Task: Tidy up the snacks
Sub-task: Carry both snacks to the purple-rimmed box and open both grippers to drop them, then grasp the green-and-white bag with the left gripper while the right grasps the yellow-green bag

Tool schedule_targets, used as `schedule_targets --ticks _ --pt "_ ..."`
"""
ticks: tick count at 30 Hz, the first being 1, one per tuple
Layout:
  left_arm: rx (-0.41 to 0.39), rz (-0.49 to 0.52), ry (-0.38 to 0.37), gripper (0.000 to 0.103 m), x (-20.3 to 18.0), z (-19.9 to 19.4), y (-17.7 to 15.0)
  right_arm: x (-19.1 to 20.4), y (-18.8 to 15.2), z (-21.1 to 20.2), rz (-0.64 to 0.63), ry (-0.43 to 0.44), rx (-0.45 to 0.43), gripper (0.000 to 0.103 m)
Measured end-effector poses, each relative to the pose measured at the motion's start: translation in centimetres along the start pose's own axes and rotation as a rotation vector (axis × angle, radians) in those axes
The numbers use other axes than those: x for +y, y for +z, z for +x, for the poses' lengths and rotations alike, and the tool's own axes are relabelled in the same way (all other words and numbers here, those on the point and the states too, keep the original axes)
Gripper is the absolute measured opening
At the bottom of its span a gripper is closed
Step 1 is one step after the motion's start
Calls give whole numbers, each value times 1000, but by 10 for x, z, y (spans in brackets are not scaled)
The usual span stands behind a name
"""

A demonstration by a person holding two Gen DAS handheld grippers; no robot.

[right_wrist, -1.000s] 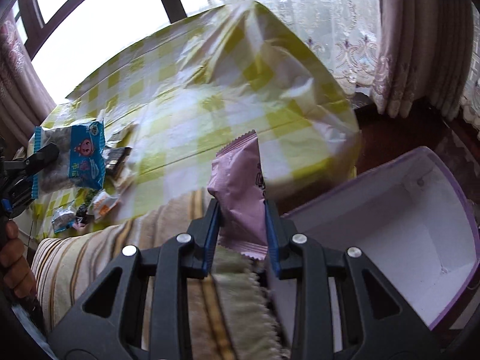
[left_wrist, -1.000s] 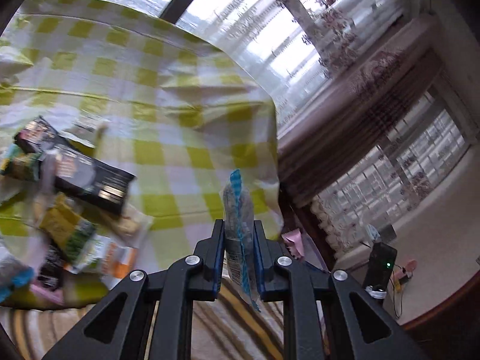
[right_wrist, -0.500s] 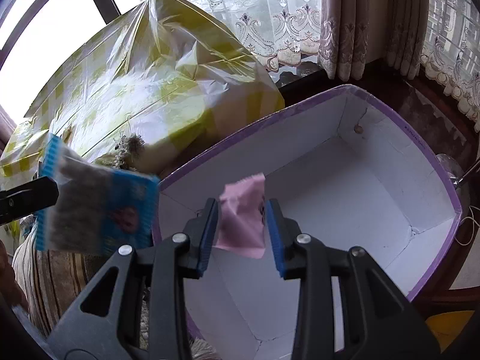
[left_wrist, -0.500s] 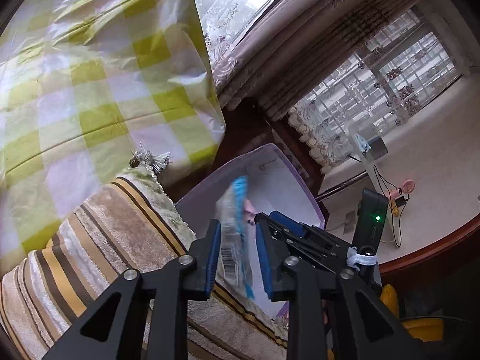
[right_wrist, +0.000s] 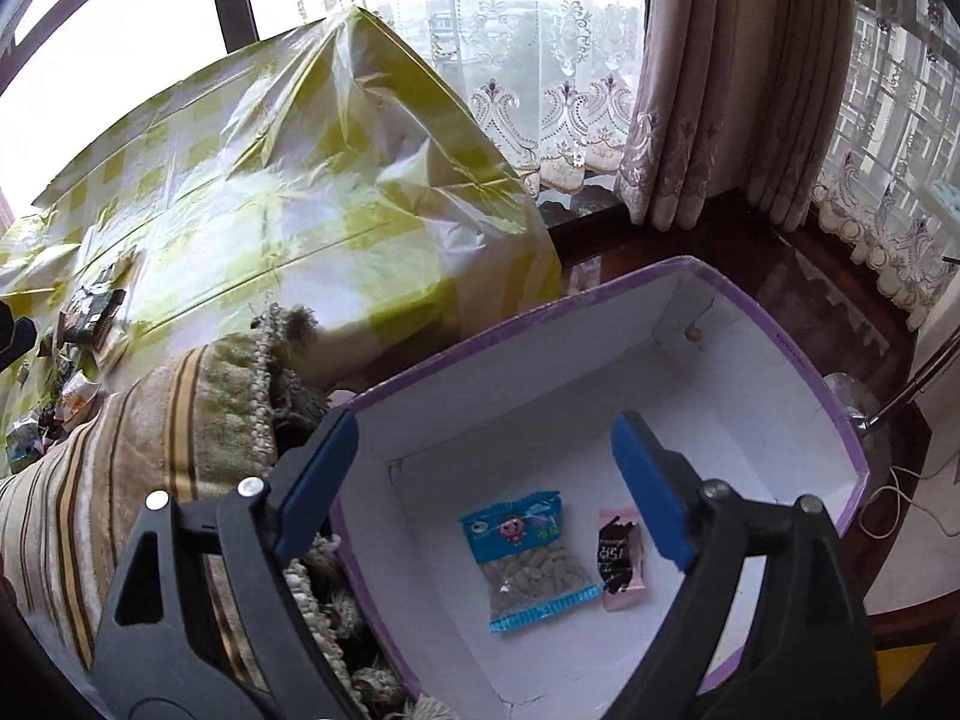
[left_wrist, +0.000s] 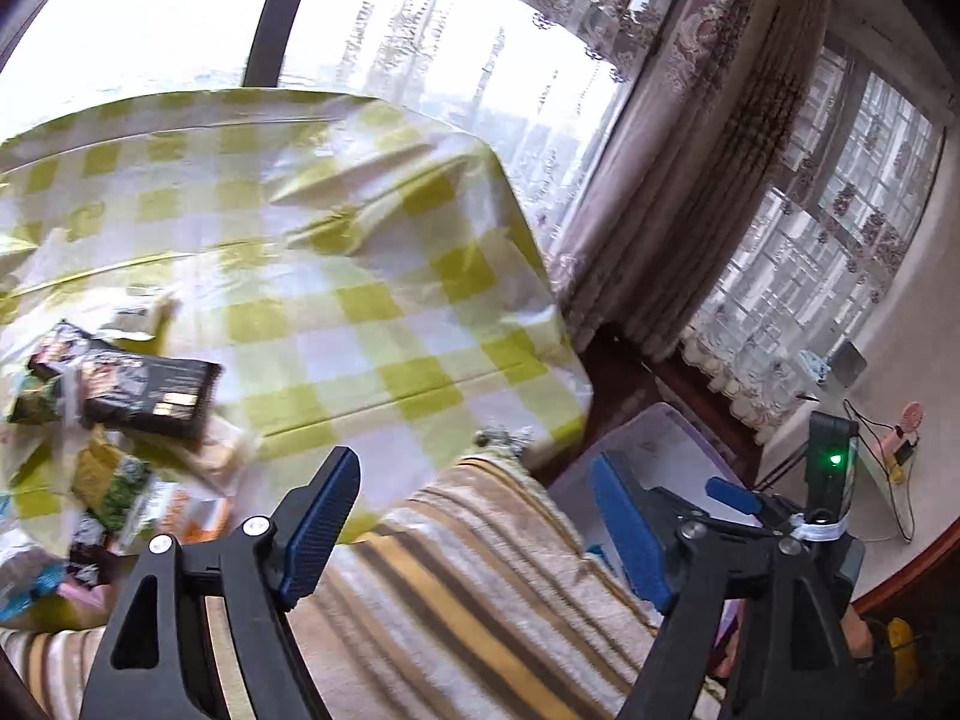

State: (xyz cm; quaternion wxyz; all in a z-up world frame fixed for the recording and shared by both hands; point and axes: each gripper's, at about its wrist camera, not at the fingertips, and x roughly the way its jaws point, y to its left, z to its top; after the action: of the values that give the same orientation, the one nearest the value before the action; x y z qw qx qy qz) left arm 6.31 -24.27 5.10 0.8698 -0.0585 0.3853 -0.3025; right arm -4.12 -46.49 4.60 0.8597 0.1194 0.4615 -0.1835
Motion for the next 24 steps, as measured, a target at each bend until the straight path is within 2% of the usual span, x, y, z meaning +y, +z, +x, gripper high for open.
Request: schedule_targets --ticks 3,6,7,10,15,18,22,24 --pt "7 -91 5 80 39 -21 -3 19 4 -2 -73 48 20 88" --pt "-34 -157 96 80 82 -52 -16 35 7 -7 -76 193 19 88" --pt "-44 -192 115 80 97 -62 -22 43 8 -9 -87 217 20 88" --pt "-65 -297 154 80 141 -94 -39 77 8 -10 -157 250 27 88" --pt "-68 -384 273 80 191 -135 -71 127 6 -11 -268 324 39 88" --pt "-47 -438 323 80 214 -149 -88 155 2 -13 -329 364 44 88" --pt "-6 -493 368 72 239 -155 -104 194 -3 -6 -436 403 69 88" --pt "-3 -511 367 70 246 -156 -106 212 -6 -3 -488 417 72 88"
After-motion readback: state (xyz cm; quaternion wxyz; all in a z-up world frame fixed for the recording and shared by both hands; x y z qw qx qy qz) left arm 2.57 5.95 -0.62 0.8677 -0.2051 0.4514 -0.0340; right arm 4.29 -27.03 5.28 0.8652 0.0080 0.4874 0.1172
